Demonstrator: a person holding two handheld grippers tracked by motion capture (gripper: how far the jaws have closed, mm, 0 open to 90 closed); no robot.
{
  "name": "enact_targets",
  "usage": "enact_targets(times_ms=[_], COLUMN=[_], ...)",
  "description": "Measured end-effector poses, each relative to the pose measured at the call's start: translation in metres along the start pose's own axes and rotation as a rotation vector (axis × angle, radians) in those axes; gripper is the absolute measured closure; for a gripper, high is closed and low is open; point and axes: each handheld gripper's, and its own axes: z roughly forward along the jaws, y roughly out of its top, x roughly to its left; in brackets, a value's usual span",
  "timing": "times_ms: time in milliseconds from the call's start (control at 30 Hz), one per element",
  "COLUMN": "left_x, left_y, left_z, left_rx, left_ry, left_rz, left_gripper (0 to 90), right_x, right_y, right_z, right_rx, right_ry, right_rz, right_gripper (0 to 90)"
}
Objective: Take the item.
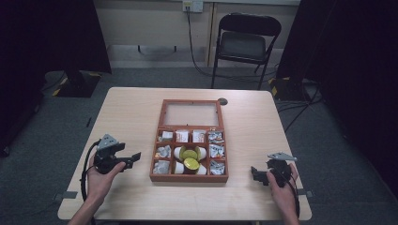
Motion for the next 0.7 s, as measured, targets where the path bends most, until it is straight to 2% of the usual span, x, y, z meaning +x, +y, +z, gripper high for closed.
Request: enact_targets(times_ms=[200, 367, 467, 700], left_x=[-0.01, -0.017, -0.023, -0.03], left_y=[0.012, 0.019, 0.019, 0.027], left_z=[0.0, 0.005, 0.011, 0.016], left_rx=[0.003, -0.006, 0.025, 0.033], left_ry=[-0.016, -0.064, -0.11, -0.136], left_rz=[0.04, 0.047, 0.083, 0.091], left_gripper=[20.4, 20.9, 20.2, 20.2], right_x=[0.0, 0.0, 0.0, 0.0], right_y=[0.0, 0.0, 0.0, 0.0], right_z=[0.0, 0.0, 0.0, 0.0], right_rx=[0.0, 0.0, 0.0, 0.0], right_ry=[0.0, 0.0, 0.001, 0.001], right_rz=[0.0, -0.001, -0.001, -0.002], right_gripper=[0.0, 0.0, 0.0, 0.0])
